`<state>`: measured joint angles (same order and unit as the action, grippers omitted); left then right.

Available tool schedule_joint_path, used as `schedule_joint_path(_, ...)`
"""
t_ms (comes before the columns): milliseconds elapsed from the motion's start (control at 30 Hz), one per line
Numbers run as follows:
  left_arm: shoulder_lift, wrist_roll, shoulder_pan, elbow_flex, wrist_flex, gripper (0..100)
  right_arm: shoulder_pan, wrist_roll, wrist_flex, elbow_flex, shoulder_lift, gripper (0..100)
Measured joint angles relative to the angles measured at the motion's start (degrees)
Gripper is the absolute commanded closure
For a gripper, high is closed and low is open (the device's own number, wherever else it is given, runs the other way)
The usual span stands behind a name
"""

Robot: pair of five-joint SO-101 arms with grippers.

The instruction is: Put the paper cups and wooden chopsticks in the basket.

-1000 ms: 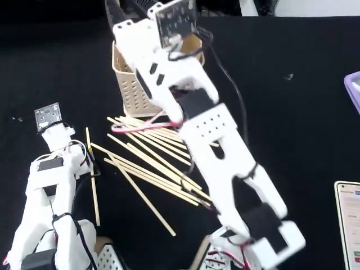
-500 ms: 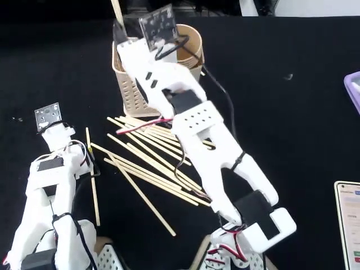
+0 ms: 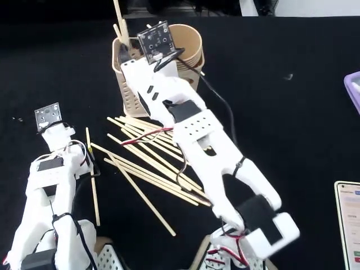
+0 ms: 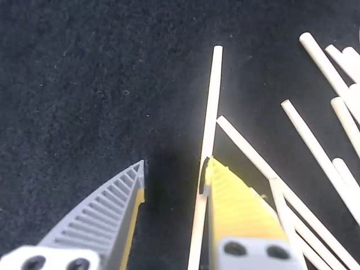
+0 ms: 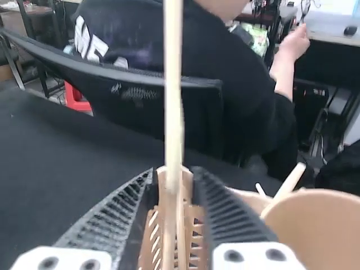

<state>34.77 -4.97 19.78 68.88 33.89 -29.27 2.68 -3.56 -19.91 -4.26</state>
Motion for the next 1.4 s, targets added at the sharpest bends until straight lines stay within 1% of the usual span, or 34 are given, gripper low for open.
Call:
schedule_joint_path(200,0.0,0.0,0.0,0.0,0.0,82,0.0,0.0,-6.4,0.0,-8.3,87.7)
schedule_joint_path(333,0.0,0.0,0.0,0.0,0.0,82,0.0,0.0,-14.1,0.0,-17.1,87.7)
schedule_joint_path(433,0.0,0.0,0.0,0.0,0.0,82,0.0,0.0,-24.9,0.0,-25.3,87.5)
schedule_joint_path(567,0.0,0.0,0.0,-0.1,0.4,81,0.0,-0.1,-46.2,-0.2,-35.7,87.5)
schedule_joint_path(633,0.0,-0.1,0.0,-1.3,3.6,80,-0.1,-0.1,-56.0,-2.5,-39.5,87.5)
schedule_joint_path(700,-0.1,0.0,0.0,-4.7,8.6,76,-0.1,0.0,-60.7,-8.2,-41.9,87.5)
schedule_joint_path(767,-0.1,-0.1,0.0,-8.1,13.5,74,-0.1,0.1,-60.6,-16.0,-43.3,87.5)
schedule_joint_path(867,-0.2,-0.1,0.0,-12.3,18.8,74,-0.1,4.2,-56.1,-28.8,-45.7,87.6)
schedule_joint_path(933,-0.2,-0.1,0.0,-13.5,20.8,74,-0.1,6.4,-51.3,-36.9,-47.6,87.7)
schedule_joint_path(1033,-0.7,0.9,0.0,-14.3,21.6,74,-0.1,7.4,-43.8,-47.0,-50.1,87.7)
schedule_joint_path(1167,-6.8,4.5,0.0,-15.6,20.9,74,1.4,7.7,-41.2,-52.6,-51.8,87.7)
schedule_joint_path(1300,-18.1,4.9,0.0,-18.5,19.3,75,4.2,7.7,-40.5,-52.7,-52.3,87.5)
schedule_joint_path(1400,-26.4,5.5,0.0,-22.8,19.3,80,5.9,7.7,-40.5,-52.7,-52.3,87.5)
